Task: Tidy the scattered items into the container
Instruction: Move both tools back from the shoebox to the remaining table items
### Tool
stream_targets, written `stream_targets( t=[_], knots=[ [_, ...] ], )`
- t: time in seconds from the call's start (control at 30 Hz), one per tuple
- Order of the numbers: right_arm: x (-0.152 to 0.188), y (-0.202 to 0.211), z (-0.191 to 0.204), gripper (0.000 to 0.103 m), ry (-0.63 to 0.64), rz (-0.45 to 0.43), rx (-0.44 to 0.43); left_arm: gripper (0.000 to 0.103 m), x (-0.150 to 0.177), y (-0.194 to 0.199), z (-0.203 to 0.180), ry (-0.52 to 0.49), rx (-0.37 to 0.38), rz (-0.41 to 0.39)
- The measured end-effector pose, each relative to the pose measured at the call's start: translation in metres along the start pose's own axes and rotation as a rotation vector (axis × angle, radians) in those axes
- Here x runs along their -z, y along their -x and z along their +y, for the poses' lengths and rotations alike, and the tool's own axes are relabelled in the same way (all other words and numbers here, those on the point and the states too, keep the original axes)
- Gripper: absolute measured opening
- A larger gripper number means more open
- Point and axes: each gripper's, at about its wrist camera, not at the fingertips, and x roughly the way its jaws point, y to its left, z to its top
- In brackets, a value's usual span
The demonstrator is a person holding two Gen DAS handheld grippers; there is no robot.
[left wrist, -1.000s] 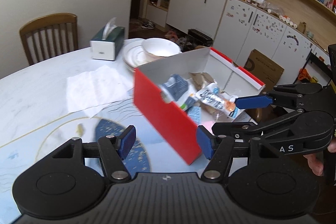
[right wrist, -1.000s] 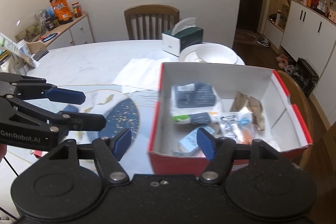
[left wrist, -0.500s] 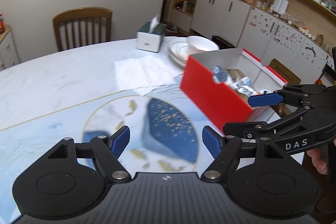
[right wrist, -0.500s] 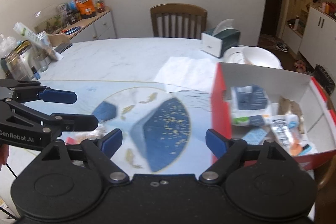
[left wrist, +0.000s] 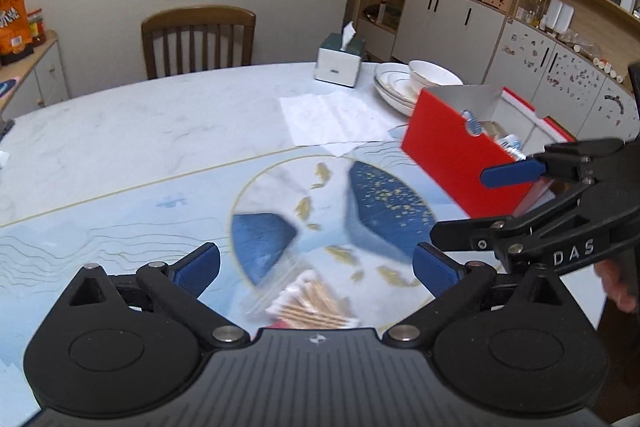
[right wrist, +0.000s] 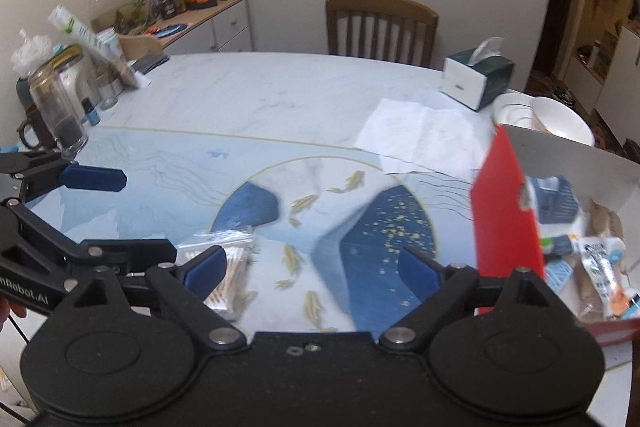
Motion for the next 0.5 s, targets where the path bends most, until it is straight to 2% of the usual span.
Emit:
stream_targets(
  t=[0.2, 0.5],
  knots=[
    [-0.006, -0.020, 0.018, 0.094, 0.031, 0.021, -0.009, 0.103, 0.020, -0.006, 0.018, -0.011, 0.004, 0.012],
    [-0.007, -0.052, 0.038, 0.094, 0.063, 0.077, -0.033, 0.103, 0.056, -0.021, 0.021, -0.105, 0.032, 0.050]
  ],
)
